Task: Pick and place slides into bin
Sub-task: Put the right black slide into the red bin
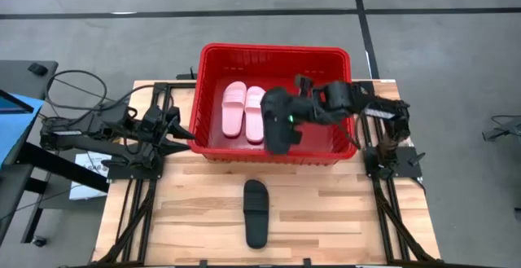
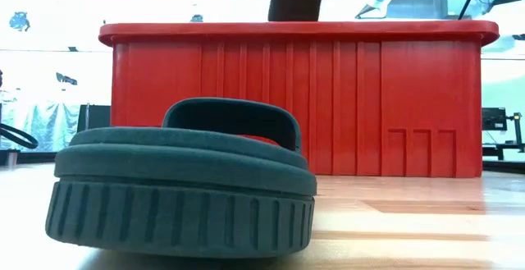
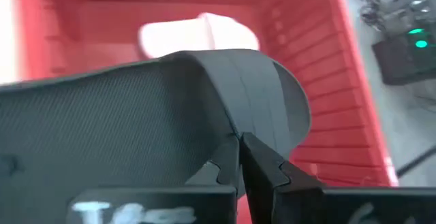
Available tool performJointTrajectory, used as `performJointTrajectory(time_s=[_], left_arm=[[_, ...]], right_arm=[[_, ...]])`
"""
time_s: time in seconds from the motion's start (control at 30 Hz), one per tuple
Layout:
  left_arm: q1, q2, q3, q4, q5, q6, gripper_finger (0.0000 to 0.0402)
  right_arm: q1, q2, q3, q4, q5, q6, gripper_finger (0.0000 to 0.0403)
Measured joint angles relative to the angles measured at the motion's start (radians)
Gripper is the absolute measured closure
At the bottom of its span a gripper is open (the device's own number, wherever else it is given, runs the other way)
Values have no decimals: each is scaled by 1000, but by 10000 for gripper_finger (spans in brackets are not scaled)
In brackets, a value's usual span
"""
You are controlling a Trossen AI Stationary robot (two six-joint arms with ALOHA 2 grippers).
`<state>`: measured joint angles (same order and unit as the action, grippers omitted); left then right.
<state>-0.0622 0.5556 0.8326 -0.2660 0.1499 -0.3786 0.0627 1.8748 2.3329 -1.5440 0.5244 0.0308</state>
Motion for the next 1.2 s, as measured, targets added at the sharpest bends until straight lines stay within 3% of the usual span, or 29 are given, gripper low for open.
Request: performJointTrajectory(time_s=[0.2, 0.6, 0.73, 1.2], left_arm=[[0, 0, 5, 17, -63, 57, 236], [0, 0, 5, 117, -338, 252, 236], [0, -7, 5, 156, -409, 304, 236], [0, -49, 6, 180, -491, 395, 236]], right_arm=[[-144, 0, 0, 55, -50, -158, 403], [-387, 63, -4, 82, -187, -376, 403], [-430, 97, -2, 91, -233, -415, 403], [-497, 203, -3, 80, -291, -458, 403]])
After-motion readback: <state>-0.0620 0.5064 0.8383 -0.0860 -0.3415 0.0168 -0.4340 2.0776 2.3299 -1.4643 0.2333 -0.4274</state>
